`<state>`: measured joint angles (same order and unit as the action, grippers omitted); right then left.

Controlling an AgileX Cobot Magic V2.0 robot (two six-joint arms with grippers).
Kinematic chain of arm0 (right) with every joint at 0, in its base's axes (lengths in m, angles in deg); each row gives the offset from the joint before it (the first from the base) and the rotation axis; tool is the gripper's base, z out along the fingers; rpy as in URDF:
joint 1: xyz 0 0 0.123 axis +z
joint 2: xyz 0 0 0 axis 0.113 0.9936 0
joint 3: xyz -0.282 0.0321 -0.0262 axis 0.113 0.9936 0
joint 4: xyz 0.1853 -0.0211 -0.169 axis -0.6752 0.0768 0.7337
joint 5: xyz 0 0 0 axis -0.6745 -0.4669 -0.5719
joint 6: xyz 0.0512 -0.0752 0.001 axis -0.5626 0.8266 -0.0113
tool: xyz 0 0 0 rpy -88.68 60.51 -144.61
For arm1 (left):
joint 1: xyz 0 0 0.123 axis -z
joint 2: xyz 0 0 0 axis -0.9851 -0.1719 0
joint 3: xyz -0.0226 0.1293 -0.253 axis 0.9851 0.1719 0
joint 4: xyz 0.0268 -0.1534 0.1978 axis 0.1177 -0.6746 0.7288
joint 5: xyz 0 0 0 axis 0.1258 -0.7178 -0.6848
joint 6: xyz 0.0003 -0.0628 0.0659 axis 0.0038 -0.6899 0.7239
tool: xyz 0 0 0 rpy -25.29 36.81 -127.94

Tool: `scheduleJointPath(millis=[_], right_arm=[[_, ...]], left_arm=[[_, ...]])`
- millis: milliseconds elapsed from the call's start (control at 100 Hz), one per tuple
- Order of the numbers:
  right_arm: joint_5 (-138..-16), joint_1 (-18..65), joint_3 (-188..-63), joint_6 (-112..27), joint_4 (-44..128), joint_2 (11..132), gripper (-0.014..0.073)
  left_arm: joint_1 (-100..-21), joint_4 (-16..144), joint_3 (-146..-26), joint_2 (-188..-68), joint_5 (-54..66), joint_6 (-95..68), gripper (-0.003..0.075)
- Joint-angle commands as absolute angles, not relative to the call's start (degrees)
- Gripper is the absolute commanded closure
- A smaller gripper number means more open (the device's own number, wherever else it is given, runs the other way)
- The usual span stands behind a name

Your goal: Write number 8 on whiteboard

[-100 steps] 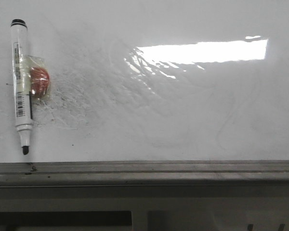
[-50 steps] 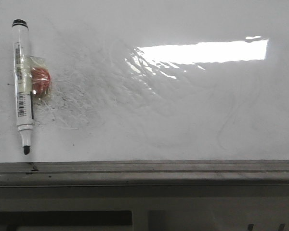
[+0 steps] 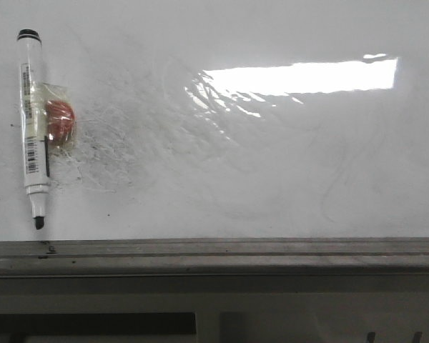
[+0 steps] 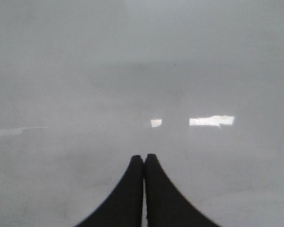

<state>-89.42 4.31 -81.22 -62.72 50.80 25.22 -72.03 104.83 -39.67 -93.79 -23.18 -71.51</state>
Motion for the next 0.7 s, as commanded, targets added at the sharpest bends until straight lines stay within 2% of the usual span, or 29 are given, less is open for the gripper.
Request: scheduleJointPath(millis=[0, 400, 690], right_arm=[[-85.61, 4.32, -83.2, -62.94, 50.62, 26.42, 0.0657], [-84.91, 4.32, -83.11, -62.94, 50.72, 26.42, 0.0657], [-84.01, 4.32, -83.11, -62.94, 50.72, 26.42, 0.0657]], left_arm=[[-66.68, 109.86, -41.66, -97.09, -28.37, -75.86, 0.023], [-43.65, 104.58, -41.66, -112.21, -28.58, -80.28, 0.023], [-40.62, 99.08, -41.66, -123.17, -35.06, -80.28, 0.0262]])
